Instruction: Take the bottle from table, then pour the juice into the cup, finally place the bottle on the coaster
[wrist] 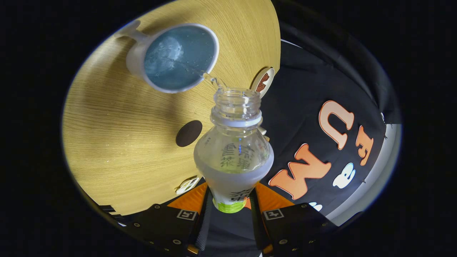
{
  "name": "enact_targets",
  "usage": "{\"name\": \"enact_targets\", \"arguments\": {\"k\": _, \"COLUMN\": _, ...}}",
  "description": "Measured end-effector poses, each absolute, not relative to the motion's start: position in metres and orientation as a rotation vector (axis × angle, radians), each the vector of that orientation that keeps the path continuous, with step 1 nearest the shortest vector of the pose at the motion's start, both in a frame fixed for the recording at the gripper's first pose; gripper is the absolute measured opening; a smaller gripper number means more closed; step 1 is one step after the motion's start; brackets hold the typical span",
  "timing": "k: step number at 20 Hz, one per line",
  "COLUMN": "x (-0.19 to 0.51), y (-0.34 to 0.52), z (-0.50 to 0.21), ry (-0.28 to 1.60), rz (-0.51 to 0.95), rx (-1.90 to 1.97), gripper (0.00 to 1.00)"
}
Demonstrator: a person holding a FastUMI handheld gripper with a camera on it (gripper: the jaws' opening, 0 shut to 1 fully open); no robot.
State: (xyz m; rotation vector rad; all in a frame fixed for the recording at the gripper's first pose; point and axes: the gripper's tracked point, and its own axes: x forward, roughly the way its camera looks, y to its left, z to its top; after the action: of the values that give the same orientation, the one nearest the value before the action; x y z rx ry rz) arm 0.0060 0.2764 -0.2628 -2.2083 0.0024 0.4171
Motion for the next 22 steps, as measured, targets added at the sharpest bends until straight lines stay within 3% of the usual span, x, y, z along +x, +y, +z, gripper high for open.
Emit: {"name": "enact_targets", "arguments": {"k": 22, "x": 0.008, "y": 0.284, "z": -0.243, "ry": -0.031, "rz": 0.413, "rx": -2.296, "gripper": 0.53}}
